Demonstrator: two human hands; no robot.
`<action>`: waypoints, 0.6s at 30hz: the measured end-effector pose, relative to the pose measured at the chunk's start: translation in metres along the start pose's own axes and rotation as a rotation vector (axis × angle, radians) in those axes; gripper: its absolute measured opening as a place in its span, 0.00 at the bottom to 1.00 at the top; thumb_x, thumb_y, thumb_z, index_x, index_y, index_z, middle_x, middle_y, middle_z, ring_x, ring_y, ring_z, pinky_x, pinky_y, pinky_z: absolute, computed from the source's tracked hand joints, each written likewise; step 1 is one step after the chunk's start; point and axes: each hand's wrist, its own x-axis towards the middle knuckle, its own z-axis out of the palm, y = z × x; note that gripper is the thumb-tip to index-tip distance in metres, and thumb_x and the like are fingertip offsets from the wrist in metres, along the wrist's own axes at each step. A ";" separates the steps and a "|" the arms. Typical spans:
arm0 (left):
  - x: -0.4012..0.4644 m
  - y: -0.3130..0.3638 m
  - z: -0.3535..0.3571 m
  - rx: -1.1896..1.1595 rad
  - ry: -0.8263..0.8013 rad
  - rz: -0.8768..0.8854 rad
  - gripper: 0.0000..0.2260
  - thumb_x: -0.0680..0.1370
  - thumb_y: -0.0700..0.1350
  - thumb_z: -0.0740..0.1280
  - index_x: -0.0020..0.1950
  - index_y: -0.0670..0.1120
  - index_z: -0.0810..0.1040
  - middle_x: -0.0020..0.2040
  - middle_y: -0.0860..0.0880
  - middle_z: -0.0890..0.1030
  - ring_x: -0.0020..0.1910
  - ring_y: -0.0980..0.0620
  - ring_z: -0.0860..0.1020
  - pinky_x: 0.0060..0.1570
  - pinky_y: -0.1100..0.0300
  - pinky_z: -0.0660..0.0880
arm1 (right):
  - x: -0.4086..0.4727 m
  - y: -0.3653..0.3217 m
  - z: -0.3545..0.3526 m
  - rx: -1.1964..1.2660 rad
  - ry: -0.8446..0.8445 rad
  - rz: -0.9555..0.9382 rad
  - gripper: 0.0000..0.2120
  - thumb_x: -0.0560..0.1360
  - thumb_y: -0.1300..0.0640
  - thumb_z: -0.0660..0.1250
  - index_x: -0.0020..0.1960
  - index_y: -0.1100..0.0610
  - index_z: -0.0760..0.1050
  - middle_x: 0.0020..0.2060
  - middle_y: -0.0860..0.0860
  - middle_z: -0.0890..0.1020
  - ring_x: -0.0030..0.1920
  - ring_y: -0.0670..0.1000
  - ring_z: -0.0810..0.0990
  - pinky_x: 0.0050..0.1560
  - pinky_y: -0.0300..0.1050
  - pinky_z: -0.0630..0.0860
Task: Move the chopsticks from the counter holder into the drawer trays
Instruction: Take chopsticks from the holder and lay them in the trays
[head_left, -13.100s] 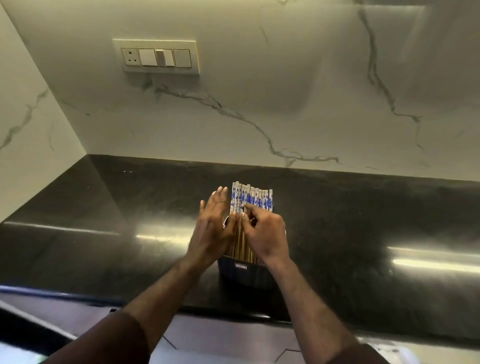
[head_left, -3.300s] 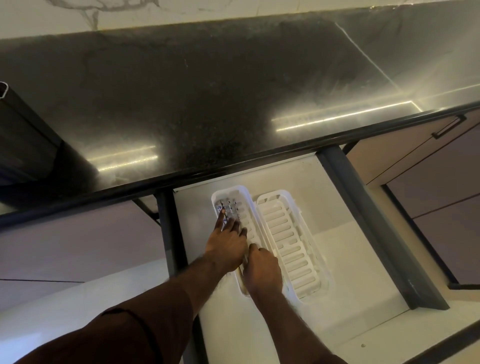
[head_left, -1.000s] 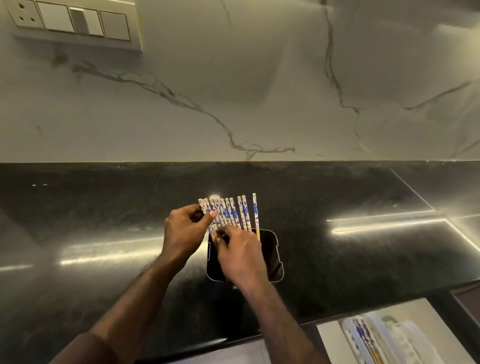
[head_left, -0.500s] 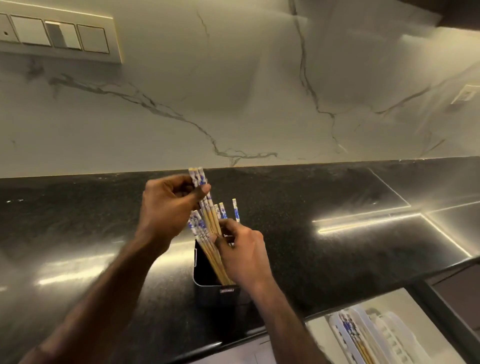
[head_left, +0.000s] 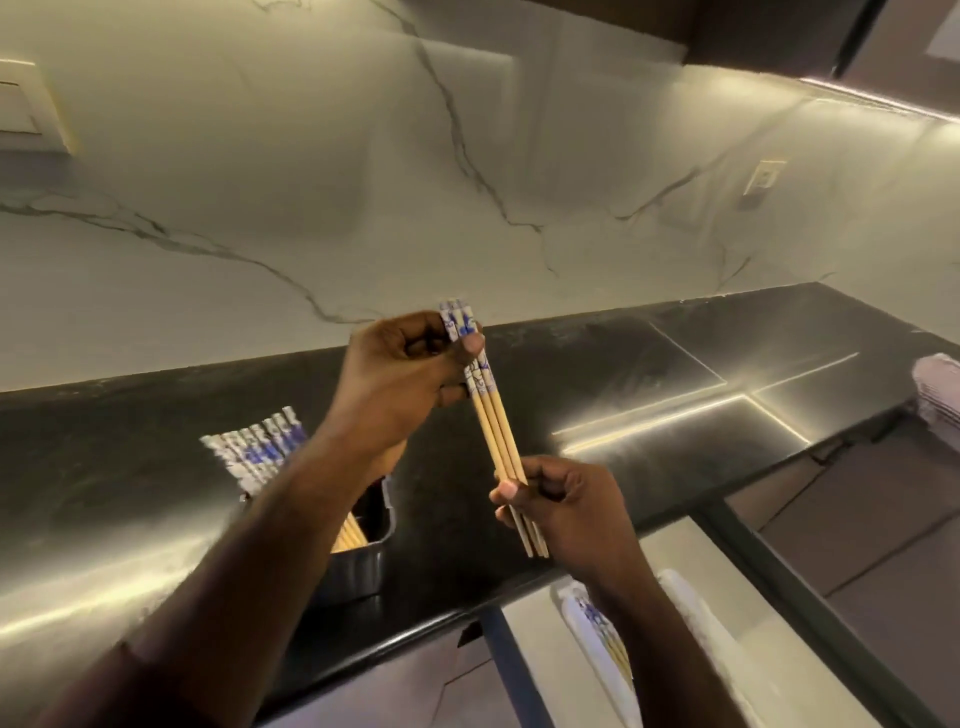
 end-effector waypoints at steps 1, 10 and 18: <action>-0.003 -0.009 0.014 0.012 -0.014 -0.018 0.06 0.72 0.39 0.72 0.48 0.45 0.83 0.43 0.45 0.86 0.42 0.51 0.85 0.38 0.62 0.81 | -0.007 0.009 -0.014 -0.007 0.005 0.020 0.06 0.74 0.60 0.71 0.51 0.55 0.83 0.41 0.48 0.87 0.42 0.47 0.86 0.43 0.38 0.82; -0.041 -0.130 0.155 0.025 -0.005 -0.258 0.06 0.72 0.36 0.73 0.47 0.43 0.83 0.42 0.40 0.85 0.42 0.44 0.85 0.39 0.59 0.81 | -0.063 0.122 -0.149 -0.114 -0.044 0.332 0.03 0.74 0.55 0.73 0.43 0.51 0.86 0.33 0.47 0.86 0.34 0.45 0.83 0.39 0.35 0.78; -0.080 -0.238 0.205 0.297 -0.047 -0.406 0.04 0.73 0.37 0.71 0.46 0.43 0.81 0.40 0.47 0.86 0.40 0.48 0.85 0.39 0.58 0.82 | -0.093 0.206 -0.198 -0.109 -0.079 0.468 0.02 0.71 0.61 0.74 0.42 0.60 0.85 0.37 0.64 0.83 0.35 0.51 0.77 0.39 0.50 0.77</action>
